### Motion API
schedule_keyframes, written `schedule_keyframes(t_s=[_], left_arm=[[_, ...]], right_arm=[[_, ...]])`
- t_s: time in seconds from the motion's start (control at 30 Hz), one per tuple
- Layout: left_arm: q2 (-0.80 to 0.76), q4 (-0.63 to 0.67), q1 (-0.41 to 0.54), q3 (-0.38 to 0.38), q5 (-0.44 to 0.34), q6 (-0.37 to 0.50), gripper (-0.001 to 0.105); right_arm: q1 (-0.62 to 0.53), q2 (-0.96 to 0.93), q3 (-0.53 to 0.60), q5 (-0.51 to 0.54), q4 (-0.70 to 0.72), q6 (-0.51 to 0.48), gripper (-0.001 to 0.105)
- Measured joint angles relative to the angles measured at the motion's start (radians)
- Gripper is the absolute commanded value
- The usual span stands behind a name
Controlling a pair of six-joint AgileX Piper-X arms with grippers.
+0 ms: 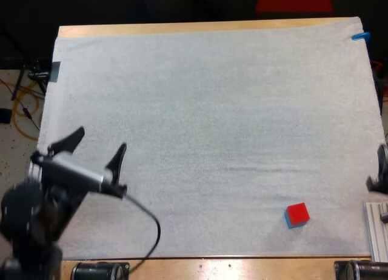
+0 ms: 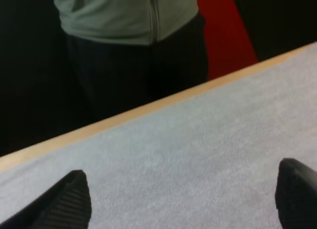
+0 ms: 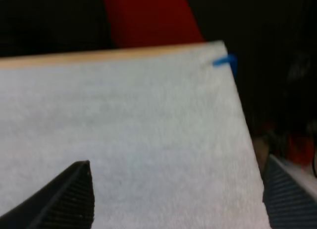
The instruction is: Stack red cube on blue cube
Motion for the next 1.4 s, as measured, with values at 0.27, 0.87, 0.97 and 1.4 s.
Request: schedule_keyframes(t_s=[0.27,0.87,0.97,1.4], left_arm=[[-0.389,0.007,0.0,0.21,0.0,-0.061,0.073],[-0.462,0.162,0.004,0.358,-0.085,-0.122,0.073],[-0.462,0.162,0.004,0.367,-0.09,-0.122,0.073],[-0.462,0.193,0.004,0.367,-0.09,-0.122,0.073]], right_arm=[[0.006,-0.346,0.157,-0.045,0.003,0.063,0.069],[0.007,-0.418,0.336,-0.112,-0.033,0.074,0.069],[0.007,-0.418,0.371,-0.12,-0.027,0.079,0.069],[0.007,-0.418,0.419,-0.122,-0.001,0.079,0.069]])
